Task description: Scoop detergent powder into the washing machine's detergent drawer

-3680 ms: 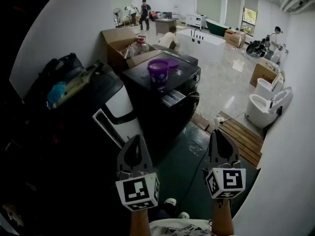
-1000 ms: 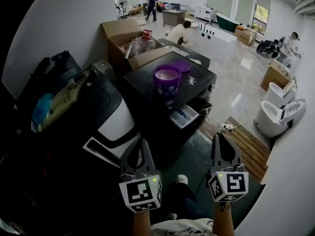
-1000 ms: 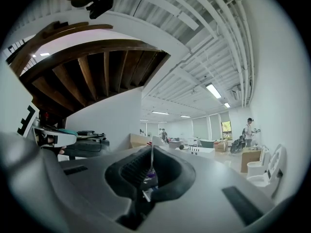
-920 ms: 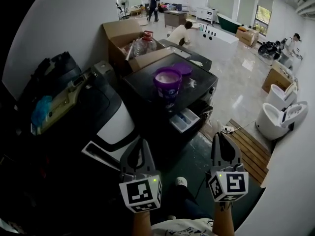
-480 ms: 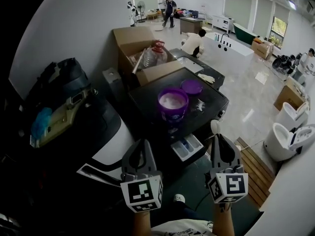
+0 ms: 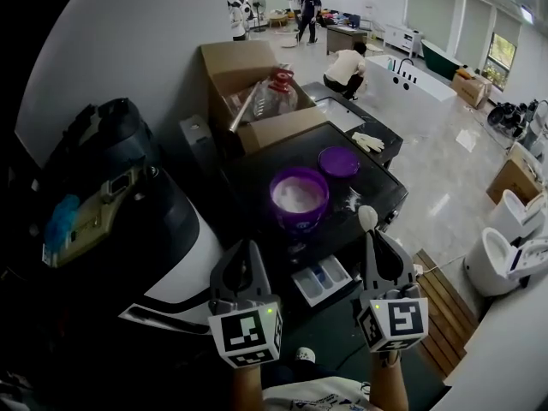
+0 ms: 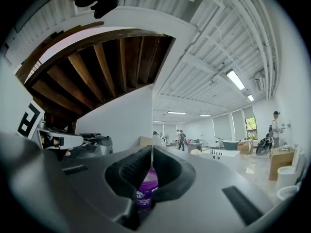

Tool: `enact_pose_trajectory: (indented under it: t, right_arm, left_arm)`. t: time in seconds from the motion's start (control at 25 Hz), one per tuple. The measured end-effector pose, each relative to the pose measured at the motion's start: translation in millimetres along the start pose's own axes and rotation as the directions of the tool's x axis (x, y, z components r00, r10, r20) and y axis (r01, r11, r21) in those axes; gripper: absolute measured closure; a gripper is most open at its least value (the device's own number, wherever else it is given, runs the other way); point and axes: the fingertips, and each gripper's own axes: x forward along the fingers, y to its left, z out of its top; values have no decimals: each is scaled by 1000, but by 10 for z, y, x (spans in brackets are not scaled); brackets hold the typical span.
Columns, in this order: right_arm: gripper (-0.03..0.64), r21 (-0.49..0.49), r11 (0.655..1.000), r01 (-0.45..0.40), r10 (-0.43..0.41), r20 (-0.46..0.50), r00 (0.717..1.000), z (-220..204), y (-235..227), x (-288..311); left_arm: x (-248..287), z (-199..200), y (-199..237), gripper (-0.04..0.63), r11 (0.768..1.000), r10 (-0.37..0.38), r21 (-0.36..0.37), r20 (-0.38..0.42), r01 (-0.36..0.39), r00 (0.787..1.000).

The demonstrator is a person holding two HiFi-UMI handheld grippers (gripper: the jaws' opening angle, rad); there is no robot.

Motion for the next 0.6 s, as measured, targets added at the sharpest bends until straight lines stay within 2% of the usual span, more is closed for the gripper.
enact_pose_trajectory:
  t: [0.6]
  right_arm:
    - [593, 52, 998, -44, 47, -61, 997, -298, -107, 570]
  left_arm:
    - [466, -210, 96, 593, 999, 44, 4, -72, -43, 996]
